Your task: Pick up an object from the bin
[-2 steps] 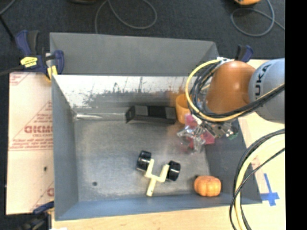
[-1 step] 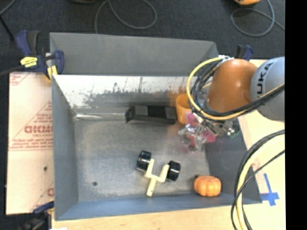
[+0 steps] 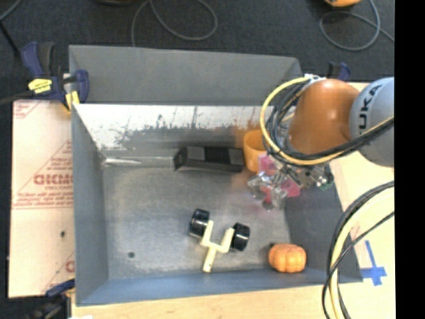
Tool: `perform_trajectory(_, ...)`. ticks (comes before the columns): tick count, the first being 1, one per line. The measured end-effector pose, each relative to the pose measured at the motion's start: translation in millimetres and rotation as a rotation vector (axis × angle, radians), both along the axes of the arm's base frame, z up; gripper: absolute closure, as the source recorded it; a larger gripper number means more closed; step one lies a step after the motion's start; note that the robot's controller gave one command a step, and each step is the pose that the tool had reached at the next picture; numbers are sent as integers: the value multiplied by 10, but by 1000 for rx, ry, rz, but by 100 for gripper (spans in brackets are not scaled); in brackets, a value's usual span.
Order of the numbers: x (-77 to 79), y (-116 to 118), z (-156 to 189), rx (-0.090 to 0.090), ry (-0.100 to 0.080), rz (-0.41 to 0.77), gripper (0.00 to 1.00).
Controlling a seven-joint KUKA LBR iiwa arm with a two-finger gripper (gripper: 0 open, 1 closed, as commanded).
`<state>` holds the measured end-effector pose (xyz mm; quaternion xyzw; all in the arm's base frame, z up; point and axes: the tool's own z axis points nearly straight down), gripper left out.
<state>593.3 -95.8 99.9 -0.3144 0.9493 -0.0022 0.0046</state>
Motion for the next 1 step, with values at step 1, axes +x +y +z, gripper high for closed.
perform_trajectory(1, -9, 2, 195, 1, 3, -1, 100)
